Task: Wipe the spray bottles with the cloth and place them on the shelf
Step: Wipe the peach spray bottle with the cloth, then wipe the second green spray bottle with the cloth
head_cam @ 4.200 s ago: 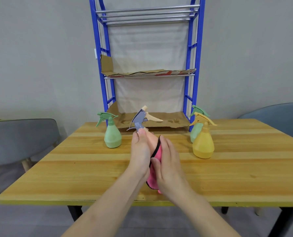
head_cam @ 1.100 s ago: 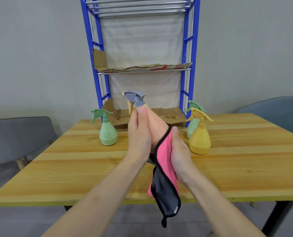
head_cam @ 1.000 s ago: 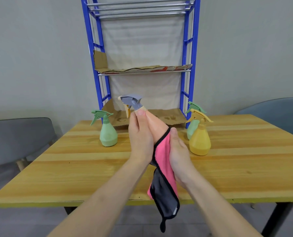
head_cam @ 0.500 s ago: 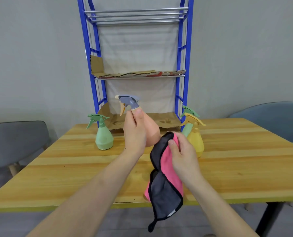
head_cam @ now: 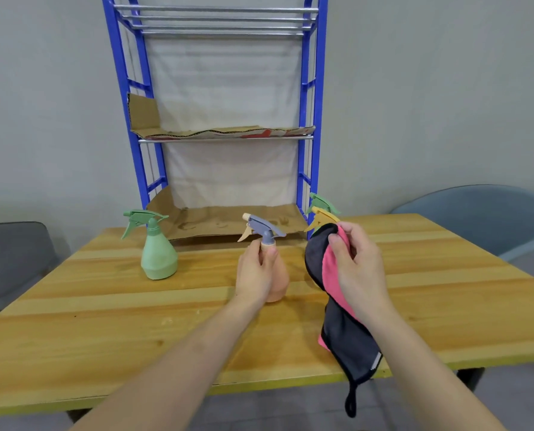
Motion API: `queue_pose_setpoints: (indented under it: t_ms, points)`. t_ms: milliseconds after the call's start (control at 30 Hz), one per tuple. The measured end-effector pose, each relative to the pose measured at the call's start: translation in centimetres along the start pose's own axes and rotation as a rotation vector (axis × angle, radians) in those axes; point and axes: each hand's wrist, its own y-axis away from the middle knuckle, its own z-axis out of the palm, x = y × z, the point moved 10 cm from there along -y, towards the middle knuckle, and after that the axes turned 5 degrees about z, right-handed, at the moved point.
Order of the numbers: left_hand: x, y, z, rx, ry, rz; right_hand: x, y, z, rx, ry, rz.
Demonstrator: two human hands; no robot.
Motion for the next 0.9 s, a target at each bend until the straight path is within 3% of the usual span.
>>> queue_pose_setpoints:
  t_ms: [533,900]
  points:
    - [-2.4,-8.1,7.7,-0.092,-0.147,-0.058,4.8,-2.2,1.2,-0.034,-0.080,0.051]
    - [-2.8,-5.6,3.3,-0.043,-0.068,-0.075,4.2,-2.2,4.3,-0.060,-0.095,0.072]
